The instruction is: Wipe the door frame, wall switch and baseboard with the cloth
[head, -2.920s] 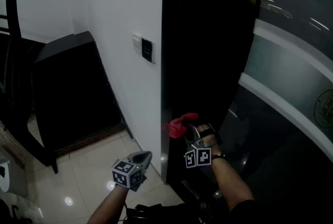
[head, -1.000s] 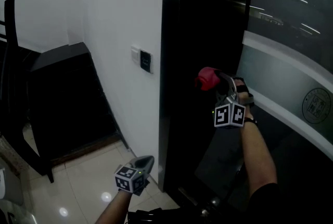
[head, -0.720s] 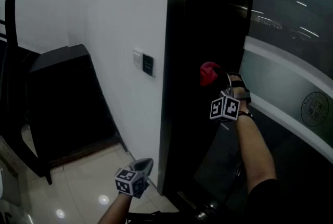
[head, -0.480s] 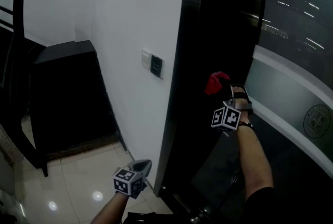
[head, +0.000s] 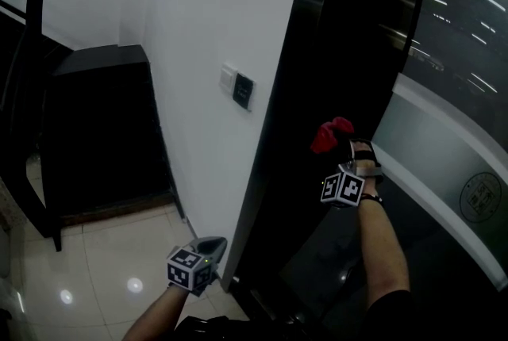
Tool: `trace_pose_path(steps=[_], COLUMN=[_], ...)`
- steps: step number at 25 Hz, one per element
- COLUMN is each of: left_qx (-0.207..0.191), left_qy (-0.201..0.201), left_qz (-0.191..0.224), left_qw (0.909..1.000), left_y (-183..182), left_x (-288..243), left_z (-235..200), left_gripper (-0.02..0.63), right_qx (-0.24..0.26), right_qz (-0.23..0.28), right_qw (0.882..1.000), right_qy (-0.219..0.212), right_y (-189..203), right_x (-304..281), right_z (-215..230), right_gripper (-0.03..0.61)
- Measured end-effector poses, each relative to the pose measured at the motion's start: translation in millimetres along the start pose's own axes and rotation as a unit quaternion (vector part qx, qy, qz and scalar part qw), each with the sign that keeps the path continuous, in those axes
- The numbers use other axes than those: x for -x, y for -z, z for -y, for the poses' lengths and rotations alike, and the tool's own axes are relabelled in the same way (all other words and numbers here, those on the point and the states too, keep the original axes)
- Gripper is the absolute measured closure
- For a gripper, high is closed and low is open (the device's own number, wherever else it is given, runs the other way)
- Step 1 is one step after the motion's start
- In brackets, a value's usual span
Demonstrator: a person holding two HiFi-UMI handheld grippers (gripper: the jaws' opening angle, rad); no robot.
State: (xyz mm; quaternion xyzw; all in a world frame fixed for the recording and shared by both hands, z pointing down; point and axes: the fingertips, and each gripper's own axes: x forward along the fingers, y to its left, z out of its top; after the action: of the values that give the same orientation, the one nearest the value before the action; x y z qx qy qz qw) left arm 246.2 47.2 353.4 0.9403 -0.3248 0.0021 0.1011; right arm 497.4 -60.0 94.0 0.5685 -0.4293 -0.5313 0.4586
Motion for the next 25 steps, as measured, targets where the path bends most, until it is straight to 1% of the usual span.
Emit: trace_pose_path(steps=[12,21,25], left_qx=[-0.005,-0.006,-0.003], left_qy=[-0.004,0.008,0.004], left_qz=[-0.008,-0.022,-0.027], left_qw=[0.9999,0.9997,0.9996], left_y=[1,10,15], left_x=[1,-3,0], left_z=[0,5,0], left_gripper=[0.621,0.621,0.621], right_qx=[0.003,0.0,0.008], right_qz=[0.007,0.001,-0.002], right_qw=[1.0,0.999,0.999], right_qy=[-0.019,-0.046,-0.047], right_y=[-1,1,1], right_x=[5,14,18], right_z=[-29,-69,-74], right_gripper=[0.517,0.517,0.517])
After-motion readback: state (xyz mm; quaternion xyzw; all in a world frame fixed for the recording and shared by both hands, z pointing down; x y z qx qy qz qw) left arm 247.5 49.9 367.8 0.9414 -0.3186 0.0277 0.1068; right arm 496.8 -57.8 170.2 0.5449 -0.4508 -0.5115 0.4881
